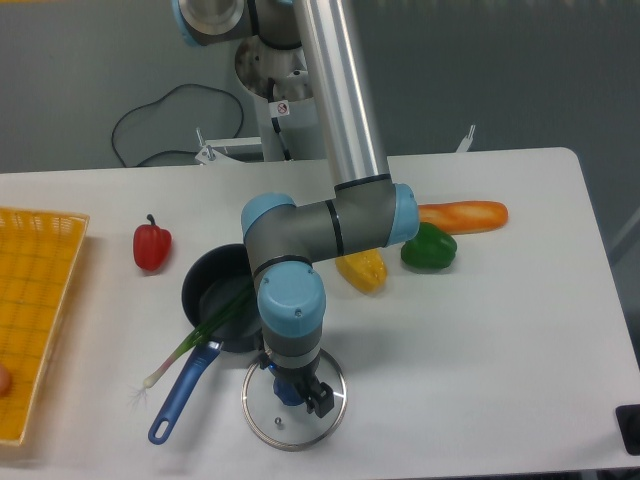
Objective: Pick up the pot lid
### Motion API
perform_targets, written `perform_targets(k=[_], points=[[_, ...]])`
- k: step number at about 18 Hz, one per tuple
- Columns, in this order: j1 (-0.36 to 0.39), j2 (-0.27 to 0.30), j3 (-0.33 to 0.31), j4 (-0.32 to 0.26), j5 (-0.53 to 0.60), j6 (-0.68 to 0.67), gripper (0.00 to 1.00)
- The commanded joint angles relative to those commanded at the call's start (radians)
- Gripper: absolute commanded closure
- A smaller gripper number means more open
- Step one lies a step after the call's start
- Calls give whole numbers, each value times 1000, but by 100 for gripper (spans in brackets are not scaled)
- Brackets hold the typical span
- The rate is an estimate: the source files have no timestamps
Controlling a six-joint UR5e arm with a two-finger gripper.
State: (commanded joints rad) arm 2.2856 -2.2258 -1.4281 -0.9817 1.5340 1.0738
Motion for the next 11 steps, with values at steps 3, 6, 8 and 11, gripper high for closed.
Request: perform_targets(k=[3, 6, 8, 11], points=[[0, 0, -2, 0, 0, -2, 0], [0, 0, 0, 0, 0, -3, 0], [0, 0, 0, 0, -2, -18, 0], [0, -5, 2, 0, -2, -54, 0]])
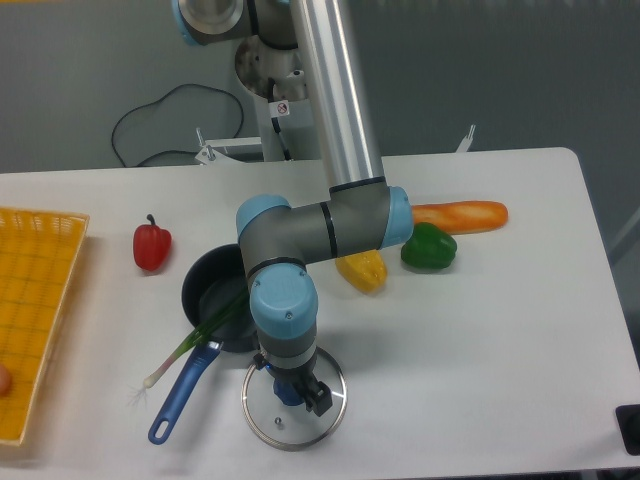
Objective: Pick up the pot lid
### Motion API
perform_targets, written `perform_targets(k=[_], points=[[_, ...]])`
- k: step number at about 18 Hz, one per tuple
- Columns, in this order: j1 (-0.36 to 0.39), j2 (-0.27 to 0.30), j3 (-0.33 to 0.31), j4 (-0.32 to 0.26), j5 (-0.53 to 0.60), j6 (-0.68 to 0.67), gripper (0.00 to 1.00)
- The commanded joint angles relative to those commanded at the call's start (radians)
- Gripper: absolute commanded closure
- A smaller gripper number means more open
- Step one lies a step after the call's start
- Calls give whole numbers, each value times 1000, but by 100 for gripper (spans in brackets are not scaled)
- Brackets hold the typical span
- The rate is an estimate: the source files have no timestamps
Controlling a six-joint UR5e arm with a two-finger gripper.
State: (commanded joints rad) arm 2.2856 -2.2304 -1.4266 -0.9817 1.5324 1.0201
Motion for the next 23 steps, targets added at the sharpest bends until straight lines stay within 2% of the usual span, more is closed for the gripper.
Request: perform_targets(k=[11, 16, 17, 23], points=[[0, -2, 0, 0, 0, 0, 1], [0, -2, 0, -2, 0, 0, 24], [0, -2, 0, -2, 0, -2, 32], [0, -3, 6, -2, -2, -14, 42]])
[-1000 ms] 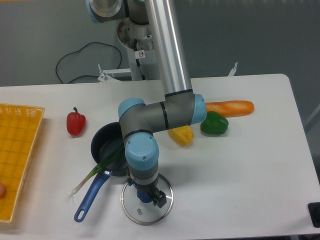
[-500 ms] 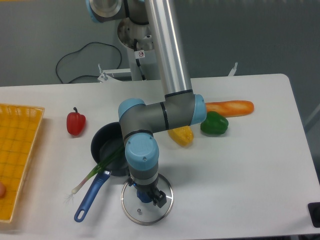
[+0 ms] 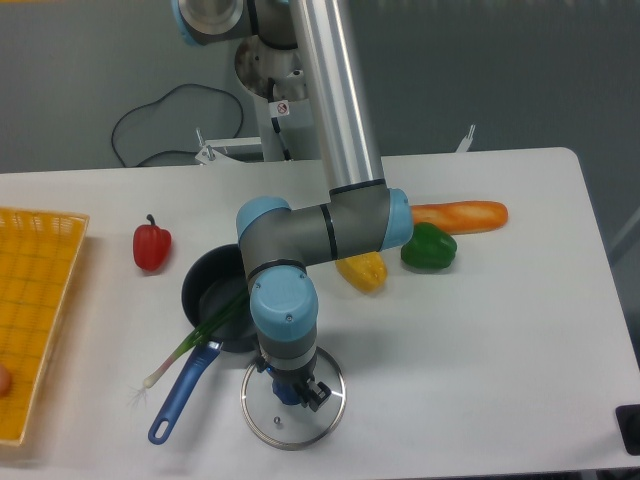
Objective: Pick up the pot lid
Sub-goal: 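Lift the glass lid by its knob and slide it away from the saucepan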
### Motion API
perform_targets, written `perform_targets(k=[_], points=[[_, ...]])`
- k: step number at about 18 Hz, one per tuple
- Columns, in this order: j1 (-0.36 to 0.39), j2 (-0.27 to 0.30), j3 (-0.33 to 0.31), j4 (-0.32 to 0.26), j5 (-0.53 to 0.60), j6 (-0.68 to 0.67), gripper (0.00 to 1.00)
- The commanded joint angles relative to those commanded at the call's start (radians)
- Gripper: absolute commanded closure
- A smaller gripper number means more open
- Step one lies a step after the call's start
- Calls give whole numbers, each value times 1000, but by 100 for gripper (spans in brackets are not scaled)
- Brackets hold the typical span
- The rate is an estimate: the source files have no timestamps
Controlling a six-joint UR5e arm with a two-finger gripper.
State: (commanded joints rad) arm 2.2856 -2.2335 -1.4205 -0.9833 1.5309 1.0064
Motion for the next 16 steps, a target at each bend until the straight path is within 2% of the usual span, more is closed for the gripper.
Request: perform_targets(k=[7, 16], points=[[12, 2, 18, -2, -5, 6, 45], [86, 29, 14, -18, -3, 98, 45]])
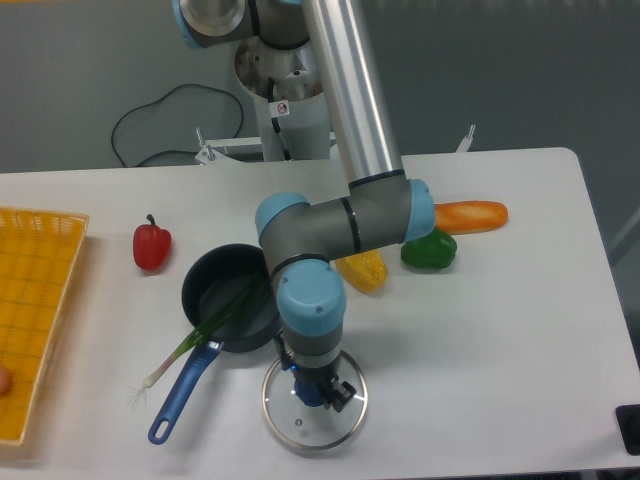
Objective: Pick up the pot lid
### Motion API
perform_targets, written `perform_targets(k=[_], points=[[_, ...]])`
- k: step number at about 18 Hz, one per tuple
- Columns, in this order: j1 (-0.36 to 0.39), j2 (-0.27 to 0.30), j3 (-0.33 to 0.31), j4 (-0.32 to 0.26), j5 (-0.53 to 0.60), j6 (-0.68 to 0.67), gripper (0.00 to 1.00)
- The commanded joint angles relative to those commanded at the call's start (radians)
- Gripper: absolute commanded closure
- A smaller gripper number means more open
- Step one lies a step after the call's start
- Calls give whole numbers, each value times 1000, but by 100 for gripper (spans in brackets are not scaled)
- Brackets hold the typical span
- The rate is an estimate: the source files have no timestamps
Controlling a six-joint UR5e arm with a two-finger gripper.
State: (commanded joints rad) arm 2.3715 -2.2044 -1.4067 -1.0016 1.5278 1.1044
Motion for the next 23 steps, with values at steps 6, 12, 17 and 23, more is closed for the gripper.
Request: perform_targets(k=[6, 12, 17, 23], points=[[52, 38, 0, -78, 0, 90, 45], [89, 106, 2, -190, -41, 121, 45], [89, 163, -8, -281, -43, 132, 45], [81, 215, -23, -350, -46, 167, 45]])
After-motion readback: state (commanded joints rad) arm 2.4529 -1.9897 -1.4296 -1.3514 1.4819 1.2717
